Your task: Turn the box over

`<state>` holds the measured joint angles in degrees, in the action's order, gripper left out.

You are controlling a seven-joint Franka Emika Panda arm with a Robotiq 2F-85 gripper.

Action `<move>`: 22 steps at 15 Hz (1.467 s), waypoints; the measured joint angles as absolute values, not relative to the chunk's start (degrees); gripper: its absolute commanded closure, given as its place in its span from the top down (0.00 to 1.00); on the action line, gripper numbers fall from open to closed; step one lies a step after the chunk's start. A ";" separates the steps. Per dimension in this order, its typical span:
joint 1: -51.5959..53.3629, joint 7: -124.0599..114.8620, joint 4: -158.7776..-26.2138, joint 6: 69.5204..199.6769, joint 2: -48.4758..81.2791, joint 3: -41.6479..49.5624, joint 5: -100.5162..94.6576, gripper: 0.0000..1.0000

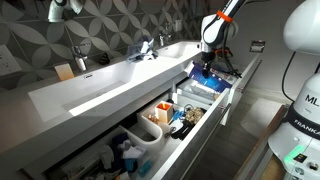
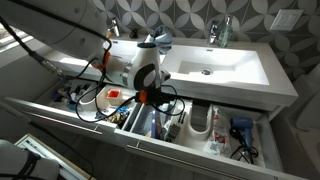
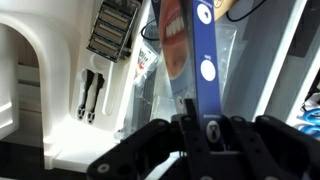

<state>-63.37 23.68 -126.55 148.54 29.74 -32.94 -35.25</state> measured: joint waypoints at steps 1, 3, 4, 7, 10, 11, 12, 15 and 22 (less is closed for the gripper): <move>-60.87 26.07 -126.49 148.87 29.32 -30.40 -31.97 0.02; -56.75 32.63 -125.65 148.04 28.55 -26.76 -23.71 0.02; -55.36 36.30 -124.79 146.38 28.08 -25.69 -19.44 0.02; -51.79 46.33 -119.73 137.27 26.68 -22.30 -9.05 0.02; -46.21 50.66 -112.23 126.04 26.37 -15.43 -5.53 0.02; -44.16 51.48 -109.63 122.47 26.59 -12.79 -5.13 0.02; -42.34 52.26 -107.25 119.38 27.06 -10.42 -4.72 0.02; -37.91 53.89 -100.08 112.02 30.49 -4.63 -3.43 0.02; -34.29 56.75 -83.81 99.47 44.66 0.03 1.64 0.31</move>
